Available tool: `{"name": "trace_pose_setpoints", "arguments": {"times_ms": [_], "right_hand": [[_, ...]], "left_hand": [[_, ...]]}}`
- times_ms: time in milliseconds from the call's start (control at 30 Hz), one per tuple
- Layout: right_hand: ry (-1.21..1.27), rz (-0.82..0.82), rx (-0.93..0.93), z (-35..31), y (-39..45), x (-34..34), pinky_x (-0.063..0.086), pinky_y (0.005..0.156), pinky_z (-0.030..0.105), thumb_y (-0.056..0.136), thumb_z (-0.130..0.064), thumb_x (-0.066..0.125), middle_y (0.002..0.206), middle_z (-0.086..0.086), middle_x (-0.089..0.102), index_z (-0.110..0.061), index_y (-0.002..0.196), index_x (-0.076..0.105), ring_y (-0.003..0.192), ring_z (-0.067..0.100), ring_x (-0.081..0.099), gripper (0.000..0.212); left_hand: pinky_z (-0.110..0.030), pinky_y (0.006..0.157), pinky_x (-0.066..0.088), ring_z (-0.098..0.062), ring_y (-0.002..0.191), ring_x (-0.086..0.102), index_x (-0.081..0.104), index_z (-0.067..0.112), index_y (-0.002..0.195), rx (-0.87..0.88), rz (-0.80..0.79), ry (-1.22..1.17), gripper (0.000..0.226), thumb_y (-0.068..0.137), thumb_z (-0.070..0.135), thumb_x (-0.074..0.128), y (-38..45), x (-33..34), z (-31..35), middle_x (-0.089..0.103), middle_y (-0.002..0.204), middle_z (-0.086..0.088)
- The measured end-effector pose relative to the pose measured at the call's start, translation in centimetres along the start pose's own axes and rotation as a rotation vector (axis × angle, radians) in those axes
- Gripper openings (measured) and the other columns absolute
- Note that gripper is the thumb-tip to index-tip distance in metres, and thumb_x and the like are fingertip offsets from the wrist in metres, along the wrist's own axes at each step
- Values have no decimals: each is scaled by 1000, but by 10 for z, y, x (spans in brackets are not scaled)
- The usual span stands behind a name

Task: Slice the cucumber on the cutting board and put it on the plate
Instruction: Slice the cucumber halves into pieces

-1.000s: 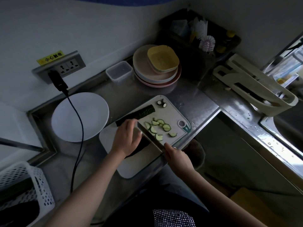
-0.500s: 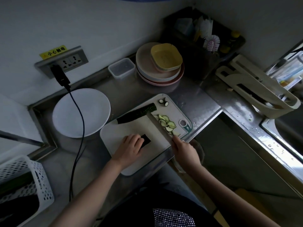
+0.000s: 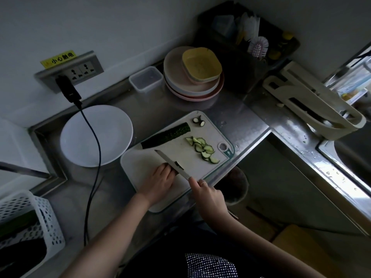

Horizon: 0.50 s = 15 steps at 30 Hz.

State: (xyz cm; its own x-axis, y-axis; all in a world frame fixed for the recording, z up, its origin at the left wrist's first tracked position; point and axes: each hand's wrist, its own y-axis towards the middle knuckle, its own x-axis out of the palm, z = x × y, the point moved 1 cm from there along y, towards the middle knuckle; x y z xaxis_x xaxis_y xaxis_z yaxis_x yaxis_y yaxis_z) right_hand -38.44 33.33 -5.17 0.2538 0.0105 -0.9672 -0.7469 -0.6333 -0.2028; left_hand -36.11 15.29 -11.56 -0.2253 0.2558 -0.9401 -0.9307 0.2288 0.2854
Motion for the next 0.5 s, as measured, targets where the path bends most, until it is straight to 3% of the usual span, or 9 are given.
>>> {"name": "trace_pose_setpoints", "arguments": {"times_ms": [133,300,500], "right_hand": [[-14,-6,27,1,2,1,20,35,24,60,-16,82,71,4,62,-18,101,40,40,25,57,59],[66,-90,35,0,1,-1,35,55,34,95,-17,45,113,9,57,-16,125,32,88,34,65,33],[43,-127,48,-2,2,-6,35,56,35,96,-16,40,116,8,56,-15,129,32,90,34,64,33]], "left_hand": [[-38,78,53,-30,100,43,44,5,115,-1,-17,-11,37,81,17,37,3,2,-1,44,108,-13],[-37,76,54,-29,98,44,45,5,111,18,-5,-22,34,80,17,37,4,0,-2,42,105,-12],[-36,75,53,-29,96,44,45,6,110,5,-5,-24,32,81,17,37,5,2,-2,45,103,-12]]}}
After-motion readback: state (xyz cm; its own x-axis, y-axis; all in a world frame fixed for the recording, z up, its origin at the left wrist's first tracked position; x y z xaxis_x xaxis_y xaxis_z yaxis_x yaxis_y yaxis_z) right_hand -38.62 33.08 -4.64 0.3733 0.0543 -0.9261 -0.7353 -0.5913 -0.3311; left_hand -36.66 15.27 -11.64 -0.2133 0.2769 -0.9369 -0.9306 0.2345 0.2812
